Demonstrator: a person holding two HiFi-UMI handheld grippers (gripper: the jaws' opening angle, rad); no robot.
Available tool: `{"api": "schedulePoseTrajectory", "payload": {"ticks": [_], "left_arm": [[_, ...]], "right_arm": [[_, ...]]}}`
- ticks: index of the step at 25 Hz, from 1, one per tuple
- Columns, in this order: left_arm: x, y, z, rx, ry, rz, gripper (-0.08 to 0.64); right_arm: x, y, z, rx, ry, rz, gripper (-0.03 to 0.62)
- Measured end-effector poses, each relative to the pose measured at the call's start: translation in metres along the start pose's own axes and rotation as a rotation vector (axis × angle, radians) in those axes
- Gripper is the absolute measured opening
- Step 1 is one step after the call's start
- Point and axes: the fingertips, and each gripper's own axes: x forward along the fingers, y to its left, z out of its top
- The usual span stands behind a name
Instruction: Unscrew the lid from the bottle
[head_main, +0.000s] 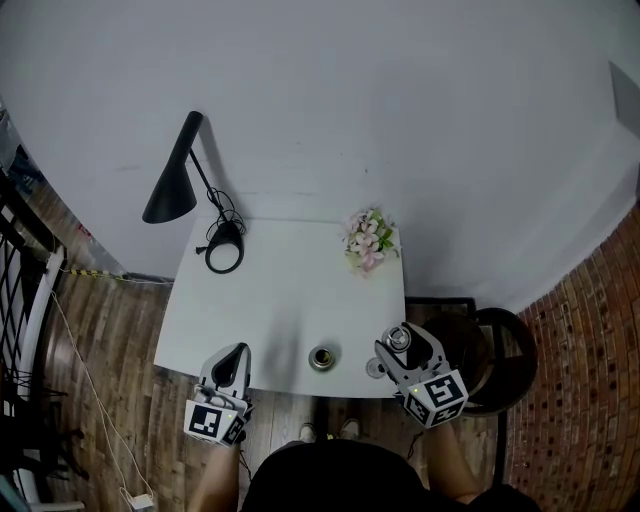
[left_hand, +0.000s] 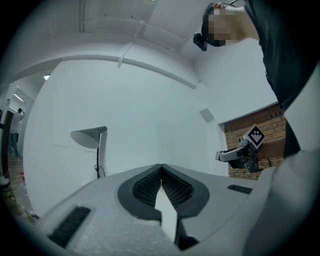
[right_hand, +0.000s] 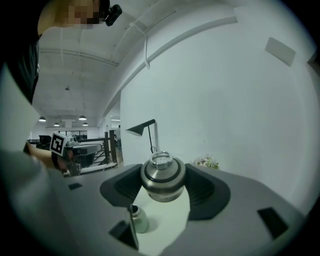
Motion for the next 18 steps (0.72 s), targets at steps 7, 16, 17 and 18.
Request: {"api": "schedulePoseTrajectory", "payload": {"ticks": [7, 16, 17, 18], "left_arm": [[-0.002, 0.000, -0.001, -0.001, 0.003, 0.003, 0.023], [0.004, 0.001, 0.013, 0.022, -0.068, -0.009, 0.023], [0.005, 0.001, 0.014, 0.023, -0.072, -0.010, 0.023], [0.004, 0.001, 0.012, 0.019, -0.062, -0.008, 0.023]], "right_arm": [[0.002, 0.006, 0.001, -0.019, 0.007, 0.016, 0.261], [0.005, 0.008, -0.001, -0.019, 0.013, 0.023, 0.261], [0.006, 0.007, -0.001, -0.019, 0.013, 0.023, 0.261], [0.006, 0.007, -0.001, -0.017, 0.012, 0.023, 0.261]]}}
